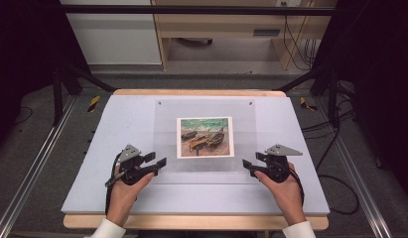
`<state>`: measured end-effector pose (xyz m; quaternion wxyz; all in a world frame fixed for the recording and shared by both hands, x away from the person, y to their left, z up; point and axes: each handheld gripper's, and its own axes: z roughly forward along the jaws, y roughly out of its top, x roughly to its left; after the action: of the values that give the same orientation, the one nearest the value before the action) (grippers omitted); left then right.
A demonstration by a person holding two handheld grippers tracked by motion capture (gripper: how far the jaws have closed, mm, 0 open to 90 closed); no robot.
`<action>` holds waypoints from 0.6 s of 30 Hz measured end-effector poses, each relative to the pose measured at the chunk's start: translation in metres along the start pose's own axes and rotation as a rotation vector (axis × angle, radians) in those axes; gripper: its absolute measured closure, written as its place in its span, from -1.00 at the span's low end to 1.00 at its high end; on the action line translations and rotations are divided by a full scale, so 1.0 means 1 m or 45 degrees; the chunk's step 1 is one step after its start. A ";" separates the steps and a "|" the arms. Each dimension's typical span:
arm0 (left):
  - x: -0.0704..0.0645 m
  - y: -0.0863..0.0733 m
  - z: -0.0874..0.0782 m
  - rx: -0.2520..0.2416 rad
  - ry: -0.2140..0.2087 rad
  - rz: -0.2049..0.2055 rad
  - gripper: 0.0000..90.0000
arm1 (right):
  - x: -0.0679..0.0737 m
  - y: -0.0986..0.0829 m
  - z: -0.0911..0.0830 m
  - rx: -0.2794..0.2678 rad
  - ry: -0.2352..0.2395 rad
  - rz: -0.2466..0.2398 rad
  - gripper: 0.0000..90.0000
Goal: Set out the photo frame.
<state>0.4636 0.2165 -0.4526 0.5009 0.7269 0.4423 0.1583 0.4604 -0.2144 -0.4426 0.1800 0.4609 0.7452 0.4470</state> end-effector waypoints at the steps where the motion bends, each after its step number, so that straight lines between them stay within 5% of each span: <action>1: 0.000 0.000 0.000 -0.001 0.001 0.000 -0.04 | 0.000 0.000 0.000 -0.001 0.002 0.000 -0.16; 18: -0.002 0.000 -0.002 0.016 0.010 0.027 -0.03 | 0.003 -0.001 -0.002 0.004 -0.014 -0.019 -0.14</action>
<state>0.4607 0.2160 -0.4510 0.4928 0.7341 0.4375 0.1637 0.4567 -0.2134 -0.4420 0.1866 0.4581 0.7483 0.4419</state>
